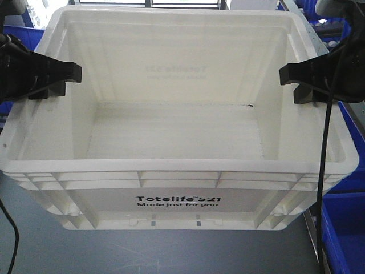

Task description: Move bin from left to right shelf

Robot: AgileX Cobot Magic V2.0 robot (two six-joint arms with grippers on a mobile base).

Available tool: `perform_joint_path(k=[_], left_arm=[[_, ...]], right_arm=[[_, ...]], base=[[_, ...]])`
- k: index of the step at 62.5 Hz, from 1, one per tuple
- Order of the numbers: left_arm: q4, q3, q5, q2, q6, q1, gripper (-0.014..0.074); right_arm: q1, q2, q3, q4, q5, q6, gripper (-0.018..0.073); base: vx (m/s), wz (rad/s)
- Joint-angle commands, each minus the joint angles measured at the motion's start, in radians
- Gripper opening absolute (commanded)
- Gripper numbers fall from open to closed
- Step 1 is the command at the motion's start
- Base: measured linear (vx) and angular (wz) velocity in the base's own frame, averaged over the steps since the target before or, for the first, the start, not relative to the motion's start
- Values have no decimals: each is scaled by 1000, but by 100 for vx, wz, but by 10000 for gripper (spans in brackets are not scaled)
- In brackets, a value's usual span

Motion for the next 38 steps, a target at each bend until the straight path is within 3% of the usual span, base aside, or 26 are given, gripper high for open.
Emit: perform_joint_path(k=[1, 38], left_arm=[[97, -39, -69, -54, 42, 13, 56], [97, -39, -69, -54, 42, 13, 56]], right_arm=[[-18, -39, -39, -126, -89, -11, -8], [-18, -39, -39, -127, -88, -11, -8]], base=[[41, 1], [41, -1]])
